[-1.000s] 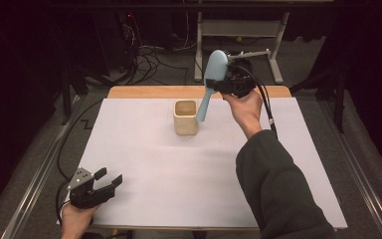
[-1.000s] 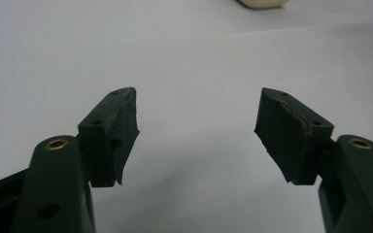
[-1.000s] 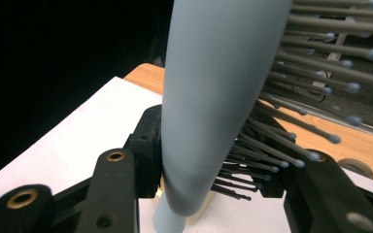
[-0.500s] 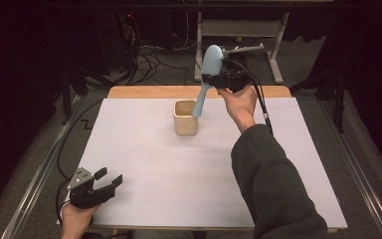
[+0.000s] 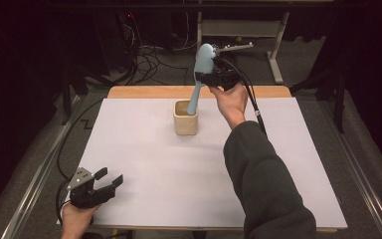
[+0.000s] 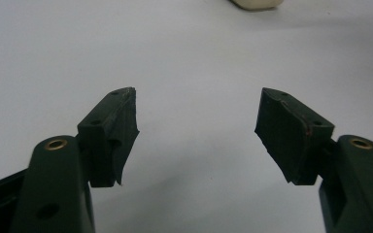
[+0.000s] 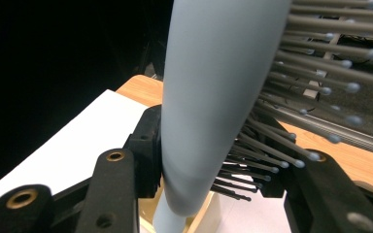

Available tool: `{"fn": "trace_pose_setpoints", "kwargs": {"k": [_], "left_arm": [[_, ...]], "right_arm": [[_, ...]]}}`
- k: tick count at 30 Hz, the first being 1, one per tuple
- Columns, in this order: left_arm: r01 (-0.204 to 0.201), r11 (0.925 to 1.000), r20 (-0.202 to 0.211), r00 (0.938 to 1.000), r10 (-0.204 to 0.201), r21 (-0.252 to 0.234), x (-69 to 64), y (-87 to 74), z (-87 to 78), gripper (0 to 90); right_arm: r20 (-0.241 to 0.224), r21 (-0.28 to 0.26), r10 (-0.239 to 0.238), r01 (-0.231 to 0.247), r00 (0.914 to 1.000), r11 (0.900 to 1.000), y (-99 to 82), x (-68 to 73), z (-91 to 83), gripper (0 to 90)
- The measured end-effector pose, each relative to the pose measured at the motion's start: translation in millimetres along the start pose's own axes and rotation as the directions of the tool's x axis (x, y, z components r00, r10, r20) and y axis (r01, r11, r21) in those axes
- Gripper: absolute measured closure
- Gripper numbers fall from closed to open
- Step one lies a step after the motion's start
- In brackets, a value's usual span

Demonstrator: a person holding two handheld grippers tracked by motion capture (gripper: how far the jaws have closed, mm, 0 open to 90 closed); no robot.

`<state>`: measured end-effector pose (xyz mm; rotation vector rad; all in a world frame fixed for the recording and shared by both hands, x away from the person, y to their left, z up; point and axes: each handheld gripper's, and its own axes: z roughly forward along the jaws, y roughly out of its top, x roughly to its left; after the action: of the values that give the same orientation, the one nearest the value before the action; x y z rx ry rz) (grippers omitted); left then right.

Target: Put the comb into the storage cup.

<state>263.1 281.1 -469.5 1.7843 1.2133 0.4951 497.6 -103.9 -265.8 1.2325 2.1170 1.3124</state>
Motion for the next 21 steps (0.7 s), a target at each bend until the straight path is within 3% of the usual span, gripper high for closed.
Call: {"fn": "trace_pose_setpoints", "kwargs": {"k": [21], "left_arm": [[-0.001,1.0,0.007,1.0,0.002,-0.007,-0.4,-0.2,-0.7,32.0]], "right_arm": [[0.009,0.021,-0.007,0.007,0.9999,0.9998,-7.8,5.8,20.6,54.6]]}}
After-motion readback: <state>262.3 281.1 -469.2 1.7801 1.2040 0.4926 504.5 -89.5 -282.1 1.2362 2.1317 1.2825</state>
